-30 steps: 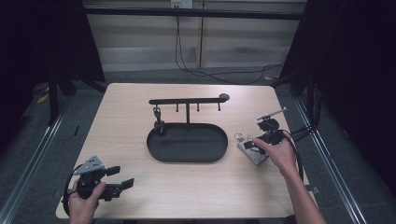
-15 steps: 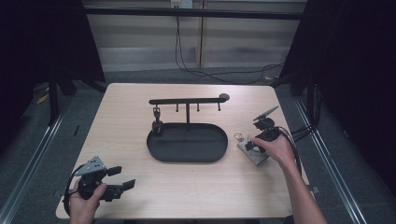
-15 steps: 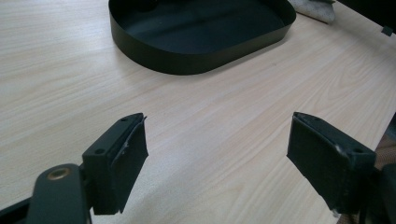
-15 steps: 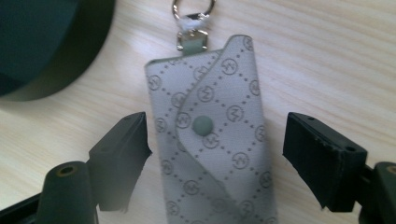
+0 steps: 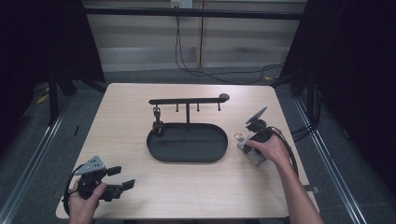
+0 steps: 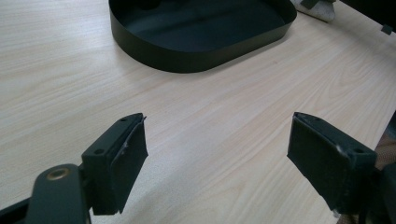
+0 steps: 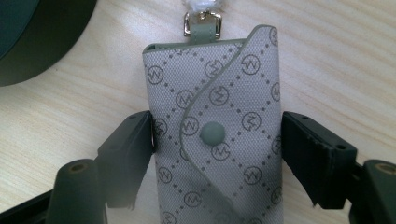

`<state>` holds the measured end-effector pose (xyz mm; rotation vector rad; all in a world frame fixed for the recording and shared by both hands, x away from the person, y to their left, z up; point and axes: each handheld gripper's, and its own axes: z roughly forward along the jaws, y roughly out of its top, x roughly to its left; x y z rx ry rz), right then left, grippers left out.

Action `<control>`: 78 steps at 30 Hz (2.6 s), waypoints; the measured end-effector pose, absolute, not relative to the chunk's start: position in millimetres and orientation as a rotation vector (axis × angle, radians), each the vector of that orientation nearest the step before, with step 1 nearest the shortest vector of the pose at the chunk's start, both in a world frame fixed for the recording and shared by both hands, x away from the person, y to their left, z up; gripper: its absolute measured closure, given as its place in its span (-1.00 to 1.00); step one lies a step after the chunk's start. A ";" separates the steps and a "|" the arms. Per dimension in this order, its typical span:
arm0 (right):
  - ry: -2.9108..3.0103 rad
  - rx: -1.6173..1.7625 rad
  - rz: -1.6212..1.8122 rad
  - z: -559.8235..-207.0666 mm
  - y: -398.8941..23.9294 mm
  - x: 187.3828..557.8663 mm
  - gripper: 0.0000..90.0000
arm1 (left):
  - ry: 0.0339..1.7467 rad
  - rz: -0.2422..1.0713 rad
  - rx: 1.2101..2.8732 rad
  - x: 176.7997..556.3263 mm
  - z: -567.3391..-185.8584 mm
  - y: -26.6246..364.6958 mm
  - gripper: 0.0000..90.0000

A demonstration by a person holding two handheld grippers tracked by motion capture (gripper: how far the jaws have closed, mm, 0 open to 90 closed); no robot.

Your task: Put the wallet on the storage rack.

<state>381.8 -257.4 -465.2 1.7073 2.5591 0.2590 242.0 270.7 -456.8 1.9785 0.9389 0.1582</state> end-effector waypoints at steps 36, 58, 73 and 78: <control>2.590 1.719 0.111 -475.0 -243.9 388.0 -0.39 | 0.941 0.147 1.992 243.6 -458.7 270.9 -0.57; 2.590 1.774 0.210 -456.5 -239.7 388.7 -0.26 | 0.929 0.152 1.976 242.7 -456.0 273.1 -0.57; 2.590 1.792 0.234 -432.1 -241.7 385.7 -0.26 | 0.930 0.144 1.973 243.5 -456.2 273.5 -0.57; 2.587 1.792 0.233 -426.6 -242.7 385.0 -0.26 | 0.931 0.146 1.970 243.5 -455.7 274.3 -0.57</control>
